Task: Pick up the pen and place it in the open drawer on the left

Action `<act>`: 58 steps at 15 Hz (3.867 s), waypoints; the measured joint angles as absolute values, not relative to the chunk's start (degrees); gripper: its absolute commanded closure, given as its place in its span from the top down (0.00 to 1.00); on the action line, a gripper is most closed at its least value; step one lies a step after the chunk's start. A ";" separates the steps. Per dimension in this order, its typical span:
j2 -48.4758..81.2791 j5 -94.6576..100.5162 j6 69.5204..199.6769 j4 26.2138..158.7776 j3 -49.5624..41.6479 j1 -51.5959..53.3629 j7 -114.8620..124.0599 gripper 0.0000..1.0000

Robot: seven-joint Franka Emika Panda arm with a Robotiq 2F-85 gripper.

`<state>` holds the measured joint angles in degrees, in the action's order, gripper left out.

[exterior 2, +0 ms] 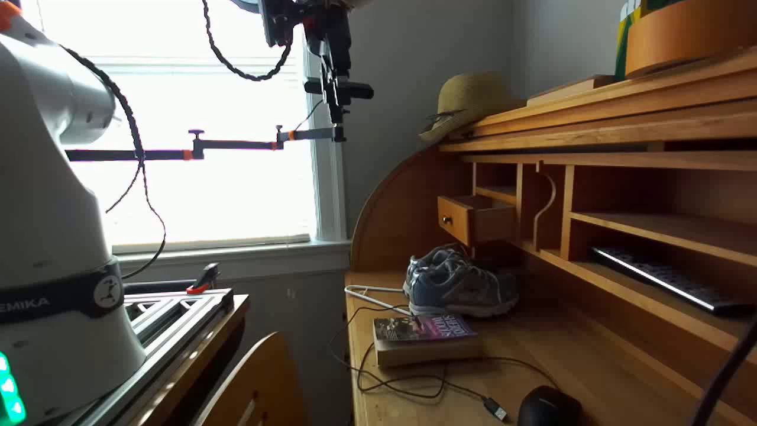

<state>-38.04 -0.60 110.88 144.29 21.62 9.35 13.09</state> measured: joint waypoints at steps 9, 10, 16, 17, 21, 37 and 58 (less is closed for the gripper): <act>-37.45 -0.59 111.95 144.50 19.32 9.91 9.86 1.00; -37.04 -0.59 113.10 144.89 17.80 9.89 7.93 1.00; -31.68 -0.73 126.88 150.57 4.16 9.52 -9.35 1.00; -30.10 -0.68 129.76 151.45 2.41 9.20 -11.84 1.00; -22.12 -0.52 139.71 153.75 -1.93 6.63 -16.91 1.00; -3.48 7.81 151.38 152.16 -3.51 -1.75 -14.51 1.00; 18.54 -24.22 170.54 147.46 1.91 -11.04 -48.05 1.00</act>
<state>18.54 -24.22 170.54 147.46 1.91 -11.04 -48.05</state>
